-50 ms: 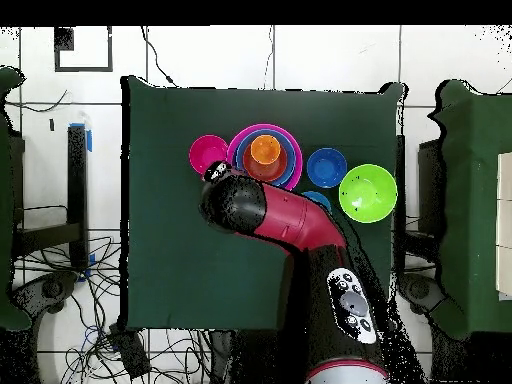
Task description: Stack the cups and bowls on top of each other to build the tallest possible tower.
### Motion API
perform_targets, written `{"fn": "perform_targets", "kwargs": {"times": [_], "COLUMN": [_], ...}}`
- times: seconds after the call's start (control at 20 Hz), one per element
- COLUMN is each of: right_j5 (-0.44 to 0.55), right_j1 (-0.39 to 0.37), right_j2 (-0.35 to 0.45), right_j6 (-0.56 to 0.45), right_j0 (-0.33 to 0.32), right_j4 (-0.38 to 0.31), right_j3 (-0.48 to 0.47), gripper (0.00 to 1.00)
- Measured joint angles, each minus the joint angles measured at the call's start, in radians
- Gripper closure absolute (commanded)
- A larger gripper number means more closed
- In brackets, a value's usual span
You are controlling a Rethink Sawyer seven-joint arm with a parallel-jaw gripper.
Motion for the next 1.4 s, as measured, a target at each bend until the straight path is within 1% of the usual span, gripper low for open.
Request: {"fn": "perform_targets", "kwargs": {"times": [0.15, 0.3, 0.45, 1.0, 1.05, 1.4], "right_j5": [-0.029, -0.078, -0.1, -0.202, -0.22, -0.261], "right_j1": [0.005, 0.016, 0.024, 0.096, 0.111, 0.154], "right_j2": [0.005, 0.018, 0.022, 0.029, 0.029, 0.029], "right_j6": [0.0, 0.0, 0.0, 0.0, 0.0, 0.0], "right_j0": [0.0, 0.001, 0.003, 0.028, 0.035, 0.054], "right_j4": [0.0, 0.0, 0.0, 0.018, 0.023, 0.043], "right_j3": [0.005, 0.005, 0.005, 0.002, 0.0, -0.006], "gripper": [0.0, 0.0, 0.0, 0.0, 0.0, 0.0]}}
